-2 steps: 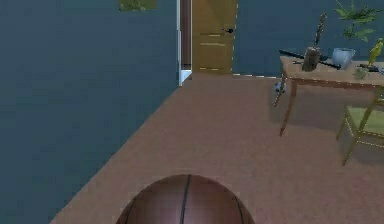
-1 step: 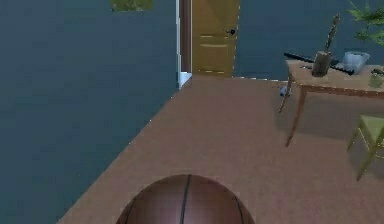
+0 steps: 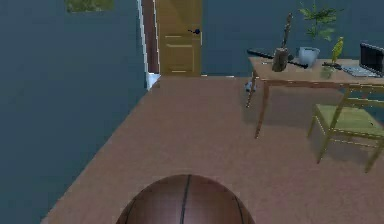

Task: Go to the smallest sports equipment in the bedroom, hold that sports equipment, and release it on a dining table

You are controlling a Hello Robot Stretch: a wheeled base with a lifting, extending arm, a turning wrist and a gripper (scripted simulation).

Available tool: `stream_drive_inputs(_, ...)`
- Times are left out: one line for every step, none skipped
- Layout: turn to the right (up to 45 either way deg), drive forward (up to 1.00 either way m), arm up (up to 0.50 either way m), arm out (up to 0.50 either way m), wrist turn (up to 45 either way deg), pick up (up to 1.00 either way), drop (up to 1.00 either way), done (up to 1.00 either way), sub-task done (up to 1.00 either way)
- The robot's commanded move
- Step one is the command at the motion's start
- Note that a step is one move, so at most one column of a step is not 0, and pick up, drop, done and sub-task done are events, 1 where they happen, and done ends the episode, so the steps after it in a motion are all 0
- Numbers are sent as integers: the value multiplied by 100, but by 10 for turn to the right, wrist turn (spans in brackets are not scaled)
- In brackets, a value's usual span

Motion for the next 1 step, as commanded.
stream_drive_inputs(0, 100, 0, 0, 0, 0, 0, 0, 0)
